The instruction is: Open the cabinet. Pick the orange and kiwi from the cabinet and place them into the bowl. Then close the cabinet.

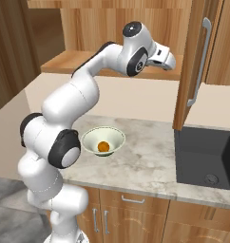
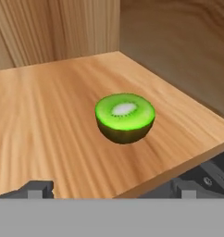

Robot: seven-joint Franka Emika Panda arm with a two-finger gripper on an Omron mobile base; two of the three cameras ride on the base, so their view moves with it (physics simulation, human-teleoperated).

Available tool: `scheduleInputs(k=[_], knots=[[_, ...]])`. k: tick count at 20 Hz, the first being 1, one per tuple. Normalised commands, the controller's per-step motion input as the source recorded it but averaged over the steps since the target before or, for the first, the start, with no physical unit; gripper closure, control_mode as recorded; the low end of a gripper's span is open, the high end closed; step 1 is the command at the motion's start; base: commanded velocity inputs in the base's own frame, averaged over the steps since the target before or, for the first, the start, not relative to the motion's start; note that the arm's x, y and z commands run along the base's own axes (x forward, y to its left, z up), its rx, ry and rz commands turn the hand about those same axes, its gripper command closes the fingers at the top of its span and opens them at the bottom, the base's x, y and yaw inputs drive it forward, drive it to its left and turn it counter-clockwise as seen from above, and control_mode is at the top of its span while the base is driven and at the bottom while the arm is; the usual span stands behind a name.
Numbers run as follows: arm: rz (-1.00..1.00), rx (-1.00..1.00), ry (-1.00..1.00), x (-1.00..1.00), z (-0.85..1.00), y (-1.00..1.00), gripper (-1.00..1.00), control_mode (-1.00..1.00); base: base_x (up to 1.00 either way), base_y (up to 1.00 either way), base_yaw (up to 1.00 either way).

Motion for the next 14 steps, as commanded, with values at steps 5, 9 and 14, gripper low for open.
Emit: scheduleInputs(k=[5,9,14], knots=[[-0.02,0.0,0.0,0.12,0.0,-0.19,-1.0,-1.0,0.0,0.0,0.0],[-0.01,0.0,0.0,0.21,0.0,-0.16,-1.0,-1.0,0.0,0.0,0.0],[0.0,0.0,0.0,0.19,0.0,-0.12,-1.0,-1.0,0.0,0.0,0.0]])
